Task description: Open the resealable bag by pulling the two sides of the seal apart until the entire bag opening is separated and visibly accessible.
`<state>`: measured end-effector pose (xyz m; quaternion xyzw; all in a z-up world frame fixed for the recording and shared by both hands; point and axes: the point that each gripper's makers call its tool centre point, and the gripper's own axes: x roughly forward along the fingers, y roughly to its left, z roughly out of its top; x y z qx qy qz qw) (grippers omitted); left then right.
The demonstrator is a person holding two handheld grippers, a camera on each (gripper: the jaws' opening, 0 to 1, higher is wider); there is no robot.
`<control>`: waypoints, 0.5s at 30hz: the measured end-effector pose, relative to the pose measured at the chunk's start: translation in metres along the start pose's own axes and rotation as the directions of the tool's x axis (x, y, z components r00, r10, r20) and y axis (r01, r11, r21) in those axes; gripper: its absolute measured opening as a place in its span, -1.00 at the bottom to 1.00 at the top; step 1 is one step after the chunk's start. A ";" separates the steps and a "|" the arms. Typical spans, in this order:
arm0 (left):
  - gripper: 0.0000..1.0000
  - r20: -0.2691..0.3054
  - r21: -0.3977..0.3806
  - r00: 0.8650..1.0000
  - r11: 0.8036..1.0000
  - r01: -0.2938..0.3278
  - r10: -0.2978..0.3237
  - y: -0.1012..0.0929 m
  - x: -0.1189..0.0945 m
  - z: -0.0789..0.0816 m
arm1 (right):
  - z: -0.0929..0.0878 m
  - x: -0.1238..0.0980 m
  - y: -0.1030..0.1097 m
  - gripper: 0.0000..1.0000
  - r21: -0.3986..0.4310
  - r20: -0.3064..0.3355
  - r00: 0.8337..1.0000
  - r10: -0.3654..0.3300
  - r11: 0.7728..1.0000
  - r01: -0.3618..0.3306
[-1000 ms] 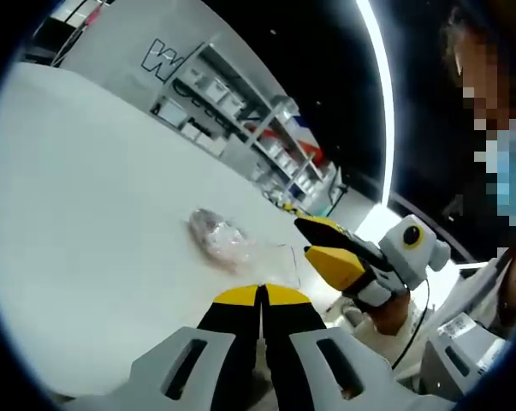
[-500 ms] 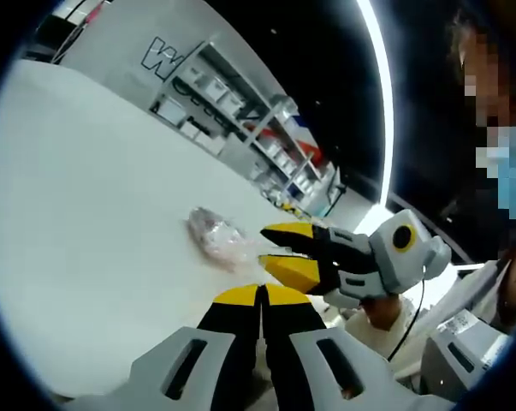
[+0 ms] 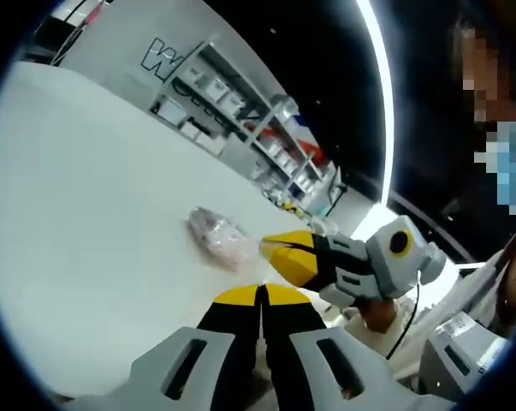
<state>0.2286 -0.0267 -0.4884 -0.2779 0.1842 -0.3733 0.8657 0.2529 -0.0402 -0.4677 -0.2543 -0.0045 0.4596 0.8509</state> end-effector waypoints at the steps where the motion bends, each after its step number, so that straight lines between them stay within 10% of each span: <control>1: -0.99 -0.001 0.001 1.000 1.000 0.000 0.000 0.000 0.000 0.000 | 0.000 0.000 -0.001 -1.00 0.016 0.010 1.000 -0.003 1.000 0.003; 15: -0.97 0.029 0.017 0.999 0.999 0.030 -0.030 -0.006 0.004 0.002 | 0.005 -0.005 -0.012 -1.00 0.270 0.094 0.995 -0.011 0.963 -0.015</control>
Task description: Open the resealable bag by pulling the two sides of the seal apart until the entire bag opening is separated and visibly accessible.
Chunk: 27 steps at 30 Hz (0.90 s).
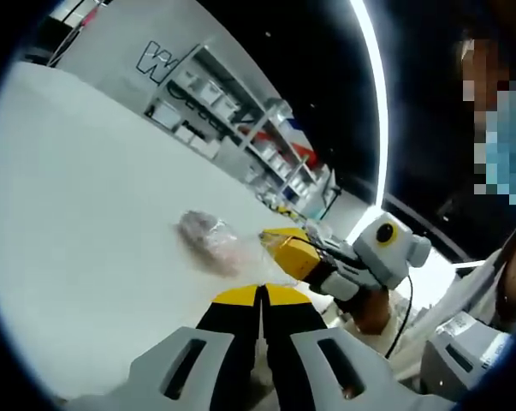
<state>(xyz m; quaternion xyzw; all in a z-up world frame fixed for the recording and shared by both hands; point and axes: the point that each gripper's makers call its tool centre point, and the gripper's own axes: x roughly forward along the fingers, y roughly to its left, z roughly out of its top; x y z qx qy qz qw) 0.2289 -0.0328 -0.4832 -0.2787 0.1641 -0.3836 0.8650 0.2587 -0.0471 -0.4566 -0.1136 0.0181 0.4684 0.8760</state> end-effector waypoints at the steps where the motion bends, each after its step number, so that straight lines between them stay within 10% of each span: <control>1: -0.97 0.012 0.016 1.000 1.000 0.004 -0.004 -0.001 -0.001 0.003 | 0.000 0.000 -0.001 -1.00 0.003 0.001 1.000 -0.005 1.000 0.005; 13: -0.56 0.090 0.192 0.996 0.981 -0.008 -0.010 -0.011 -0.006 0.026 | 0.008 0.000 -0.002 -1.00 0.009 0.025 1.000 -0.009 1.000 0.008; 19: -0.14 0.187 0.326 0.982 0.943 -0.072 0.010 -0.007 -0.008 0.035 | 0.009 -0.001 -0.007 -1.00 0.053 0.047 0.999 -0.019 0.998 0.017; 24: 0.92 0.421 0.427 0.907 0.874 -0.232 0.035 -0.005 -0.021 0.071 | 0.008 -0.002 -0.009 -1.00 0.087 0.059 0.998 -0.015 0.996 0.010; 27: 0.96 0.440 0.422 0.897 0.874 -0.241 0.035 -0.004 -0.024 0.077 | 0.008 -0.002 -0.009 -1.00 0.099 0.065 0.998 -0.009 0.995 0.003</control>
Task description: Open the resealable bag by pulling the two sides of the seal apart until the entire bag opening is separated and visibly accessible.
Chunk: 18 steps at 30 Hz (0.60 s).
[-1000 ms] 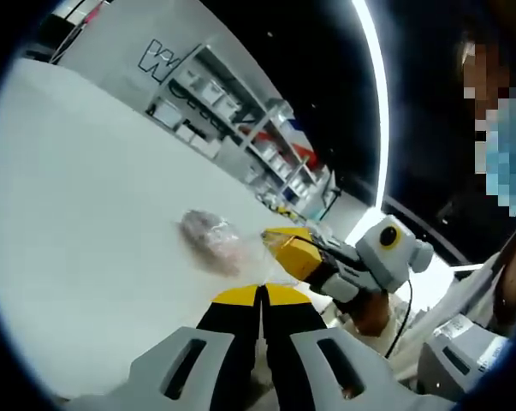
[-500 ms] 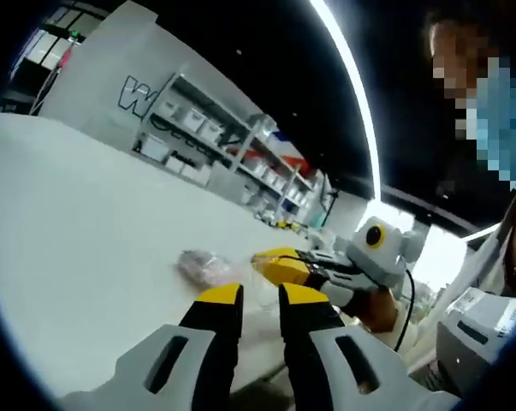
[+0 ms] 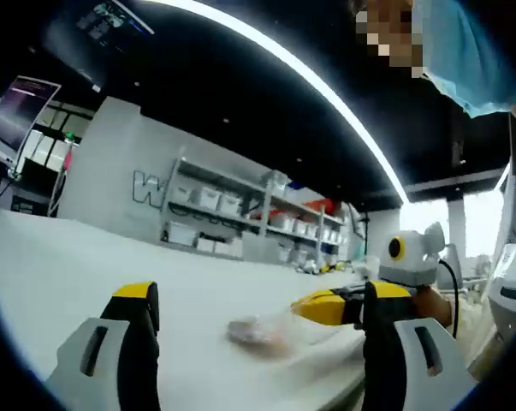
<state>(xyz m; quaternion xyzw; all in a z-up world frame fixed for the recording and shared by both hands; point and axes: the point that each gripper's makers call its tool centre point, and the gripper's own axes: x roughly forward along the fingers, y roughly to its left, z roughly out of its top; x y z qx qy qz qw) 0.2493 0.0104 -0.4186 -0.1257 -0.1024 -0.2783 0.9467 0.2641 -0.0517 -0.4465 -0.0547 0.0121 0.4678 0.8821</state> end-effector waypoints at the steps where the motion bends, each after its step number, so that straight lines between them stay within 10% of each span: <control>1: 0.99 -0.006 -0.004 1.000 1.000 -0.014 0.014 0.002 0.000 -0.001 | 0.001 0.000 -0.001 -1.00 0.002 0.004 1.000 0.000 1.000 0.000; 18: 0.99 -0.059 0.065 0.998 0.997 -0.031 0.035 0.005 -0.005 -0.007 | 0.029 -0.011 -0.018 -1.00 0.105 0.098 0.995 -0.005 0.994 -0.005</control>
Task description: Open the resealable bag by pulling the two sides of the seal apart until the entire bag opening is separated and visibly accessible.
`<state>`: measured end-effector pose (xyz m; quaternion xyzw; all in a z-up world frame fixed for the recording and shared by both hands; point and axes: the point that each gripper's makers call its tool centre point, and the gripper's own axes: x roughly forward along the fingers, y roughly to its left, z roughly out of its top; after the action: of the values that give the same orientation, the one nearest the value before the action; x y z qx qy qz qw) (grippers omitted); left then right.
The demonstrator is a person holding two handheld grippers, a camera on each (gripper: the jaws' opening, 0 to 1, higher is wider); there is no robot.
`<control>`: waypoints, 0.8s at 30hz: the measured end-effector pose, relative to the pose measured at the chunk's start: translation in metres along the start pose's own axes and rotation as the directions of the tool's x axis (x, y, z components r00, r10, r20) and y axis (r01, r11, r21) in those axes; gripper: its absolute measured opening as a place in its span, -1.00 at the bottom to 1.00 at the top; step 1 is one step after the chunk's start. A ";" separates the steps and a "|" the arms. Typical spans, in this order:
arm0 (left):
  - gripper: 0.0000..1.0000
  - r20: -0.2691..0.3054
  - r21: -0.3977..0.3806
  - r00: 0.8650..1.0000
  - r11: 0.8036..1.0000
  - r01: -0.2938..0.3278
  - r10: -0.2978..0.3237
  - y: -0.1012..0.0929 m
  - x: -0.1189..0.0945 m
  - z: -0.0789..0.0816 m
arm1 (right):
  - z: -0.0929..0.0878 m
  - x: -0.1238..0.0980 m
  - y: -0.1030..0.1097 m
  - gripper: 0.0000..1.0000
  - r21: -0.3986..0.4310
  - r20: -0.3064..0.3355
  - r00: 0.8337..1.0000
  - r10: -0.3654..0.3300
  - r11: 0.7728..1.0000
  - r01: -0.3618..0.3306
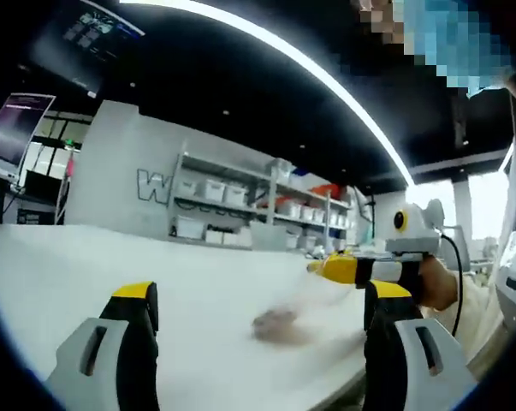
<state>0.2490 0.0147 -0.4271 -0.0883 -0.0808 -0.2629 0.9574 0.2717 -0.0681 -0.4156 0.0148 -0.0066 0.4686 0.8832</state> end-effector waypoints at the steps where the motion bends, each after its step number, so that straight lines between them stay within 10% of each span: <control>1: 0.99 0.003 -0.003 1.000 1.000 0.000 0.000 0.000 0.000 0.000 | 0.002 0.000 -0.002 -1.00 0.005 0.002 1.000 0.000 1.000 0.000; 24: 0.99 -0.028 -0.027 1.000 1.000 -0.002 0.001 0.001 -0.004 -0.008 | 0.037 -0.001 -0.007 -1.00 -0.052 0.042 0.999 -0.002 0.999 0.004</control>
<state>0.2473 0.0156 -0.4355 -0.0974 -0.0637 -0.2646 0.9573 0.2770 -0.0745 -0.3786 0.0015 -0.0373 0.4664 0.8838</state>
